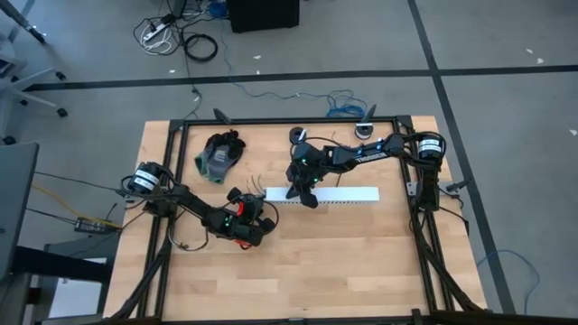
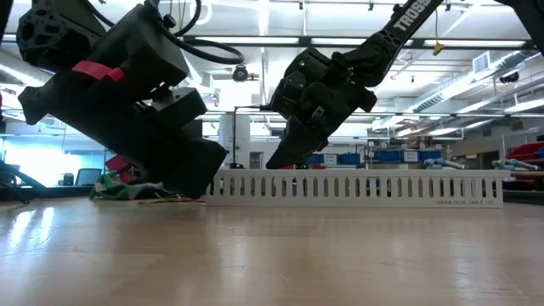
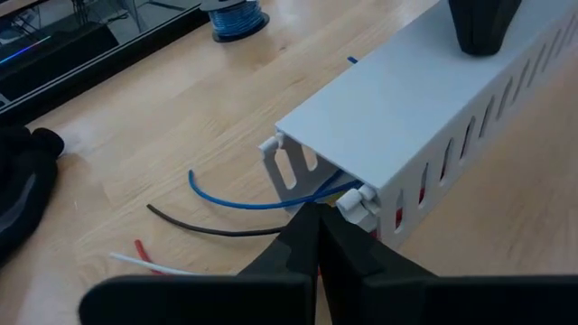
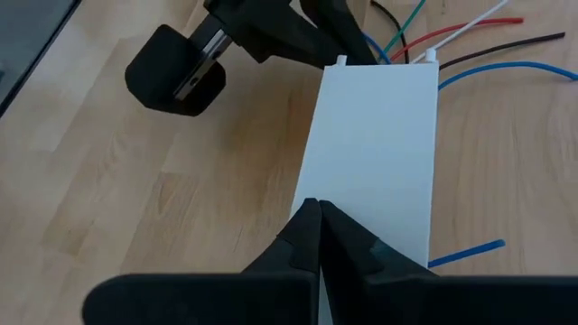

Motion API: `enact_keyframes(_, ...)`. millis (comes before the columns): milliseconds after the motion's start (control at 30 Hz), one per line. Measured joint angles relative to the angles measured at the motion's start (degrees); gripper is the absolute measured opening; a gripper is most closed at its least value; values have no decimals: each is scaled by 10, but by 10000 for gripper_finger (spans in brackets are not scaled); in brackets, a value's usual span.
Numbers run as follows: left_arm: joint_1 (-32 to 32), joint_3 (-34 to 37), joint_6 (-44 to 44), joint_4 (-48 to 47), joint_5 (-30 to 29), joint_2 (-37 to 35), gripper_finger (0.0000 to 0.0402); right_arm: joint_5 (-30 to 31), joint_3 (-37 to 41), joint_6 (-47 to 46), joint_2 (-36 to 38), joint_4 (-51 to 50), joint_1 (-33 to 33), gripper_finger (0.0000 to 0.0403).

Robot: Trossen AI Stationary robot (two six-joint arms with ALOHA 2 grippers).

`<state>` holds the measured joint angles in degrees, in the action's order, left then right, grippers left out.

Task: Ziptie cables
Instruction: Close the white cable duct

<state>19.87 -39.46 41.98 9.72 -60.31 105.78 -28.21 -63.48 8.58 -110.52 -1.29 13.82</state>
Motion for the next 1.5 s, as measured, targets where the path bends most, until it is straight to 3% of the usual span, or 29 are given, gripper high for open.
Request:
enact_keyframes(1100, 0, -1, -17, 28, 4, 0, 0, 3, 0, 1, 0, 10, -6, 0)
enact_keyframes(1500, 12, -5, -106, 53, -7, -16, 0, 4, -1, 9, 9, -4, -6, 0)
